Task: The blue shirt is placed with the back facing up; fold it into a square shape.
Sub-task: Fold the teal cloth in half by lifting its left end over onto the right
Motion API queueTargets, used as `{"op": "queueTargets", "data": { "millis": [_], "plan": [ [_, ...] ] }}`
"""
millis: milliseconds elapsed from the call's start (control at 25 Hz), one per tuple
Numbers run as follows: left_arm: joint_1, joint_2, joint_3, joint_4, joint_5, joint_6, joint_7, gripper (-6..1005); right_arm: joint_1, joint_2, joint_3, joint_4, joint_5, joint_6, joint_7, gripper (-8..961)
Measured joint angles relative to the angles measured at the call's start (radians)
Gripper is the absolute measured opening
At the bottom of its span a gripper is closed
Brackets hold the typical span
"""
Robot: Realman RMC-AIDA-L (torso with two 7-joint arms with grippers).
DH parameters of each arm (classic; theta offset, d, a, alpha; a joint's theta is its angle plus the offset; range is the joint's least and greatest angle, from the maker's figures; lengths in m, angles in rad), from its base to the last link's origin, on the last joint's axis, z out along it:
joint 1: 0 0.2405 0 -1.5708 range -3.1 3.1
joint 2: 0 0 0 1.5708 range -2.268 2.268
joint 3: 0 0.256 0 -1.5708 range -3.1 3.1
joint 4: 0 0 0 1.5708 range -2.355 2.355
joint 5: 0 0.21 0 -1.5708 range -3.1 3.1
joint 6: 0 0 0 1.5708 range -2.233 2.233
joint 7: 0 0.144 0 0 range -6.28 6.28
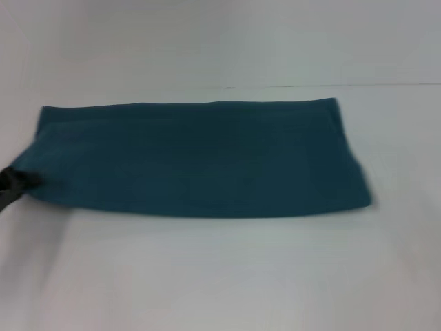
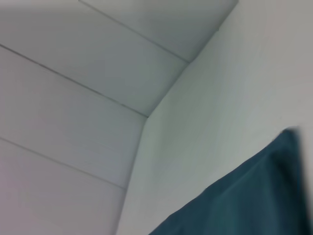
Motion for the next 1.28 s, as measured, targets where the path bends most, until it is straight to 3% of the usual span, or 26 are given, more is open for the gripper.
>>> {"op": "queueTargets", "data": {
  "millis": [160, 320, 680, 840, 1080, 1280],
  "plan": [
    [0.028, 0.007, -0.033, 0.034, 0.030, -0.011, 0.002, 22, 0.005, 0.001, 0.004, 0.002, -0.039, 0.037, 0.010, 824],
    [0.014, 0.012, -0.044, 0.044, 0.035, 0.032, 0.044, 24, 0.014, 0.002, 0.001, 0.009, -0.050, 0.048, 0.010, 824],
    [-0.133, -0.006, -0.015, 0.140, -0.020, 0.252, 0.072, 29, 0.024, 0.003, 0.003, 0.009, -0.051, 0.068, 0.003, 821],
    [-0.226, -0.018, 0.074, 0.158, -0.025, 0.273, 0.050, 31, 0.026, 0.006, 0.000, 0.010, -0.051, 0.071, 0.003, 819],
    [-0.342, -0.070, 0.200, 0.155, -0.034, 0.228, 0.050, 34, 0.033, 0.010, -0.003, 0.011, -0.050, 0.074, 0.003, 817],
    [-0.415, -0.083, 0.448, 0.059, -0.066, 0.042, 0.049, 37, 0.037, 0.014, -0.004, 0.012, -0.050, 0.078, 0.004, 815]
  ]
}}
